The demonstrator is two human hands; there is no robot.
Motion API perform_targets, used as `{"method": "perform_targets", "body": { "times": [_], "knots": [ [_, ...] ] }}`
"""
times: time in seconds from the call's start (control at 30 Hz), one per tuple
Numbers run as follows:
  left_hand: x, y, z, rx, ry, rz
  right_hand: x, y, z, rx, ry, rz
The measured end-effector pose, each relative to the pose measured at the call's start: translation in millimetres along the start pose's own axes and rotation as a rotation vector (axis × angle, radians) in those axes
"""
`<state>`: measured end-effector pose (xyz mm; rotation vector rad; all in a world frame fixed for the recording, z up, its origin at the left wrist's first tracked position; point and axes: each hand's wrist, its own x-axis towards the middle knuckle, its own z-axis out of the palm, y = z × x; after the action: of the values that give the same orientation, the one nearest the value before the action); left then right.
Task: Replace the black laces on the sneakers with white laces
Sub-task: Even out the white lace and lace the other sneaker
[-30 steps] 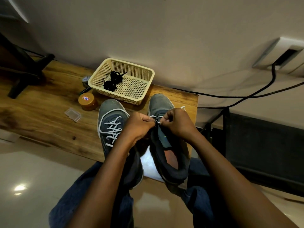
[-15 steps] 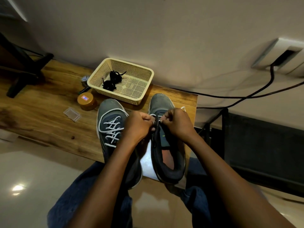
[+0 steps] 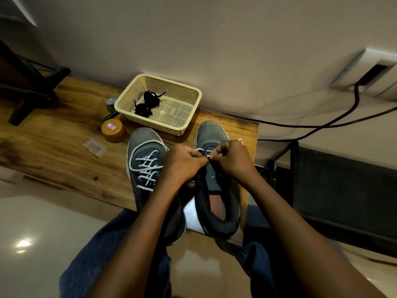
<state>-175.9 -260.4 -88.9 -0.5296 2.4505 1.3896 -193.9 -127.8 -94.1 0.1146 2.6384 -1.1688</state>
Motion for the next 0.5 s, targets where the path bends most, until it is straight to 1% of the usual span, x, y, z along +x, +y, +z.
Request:
{"method": "perform_targets", "body": {
  "times": [0.13,0.3,0.5],
  "knots": [
    [7.3,-6.9,-0.3,-0.073,-0.028,-0.021,-1.1,-0.4,0.8,-0.009,0.010,-0.020],
    [12.5,-14.6,1.7,-0.100,-0.050,-0.006,-2.2,-2.5,5.2,-0.026,0.041,-0.059],
    [15.1,-16.7,6.6,-0.120,-0.059,0.006,-5.7,-2.4,8.2,-0.081,0.038,-0.112]
  ]
}}
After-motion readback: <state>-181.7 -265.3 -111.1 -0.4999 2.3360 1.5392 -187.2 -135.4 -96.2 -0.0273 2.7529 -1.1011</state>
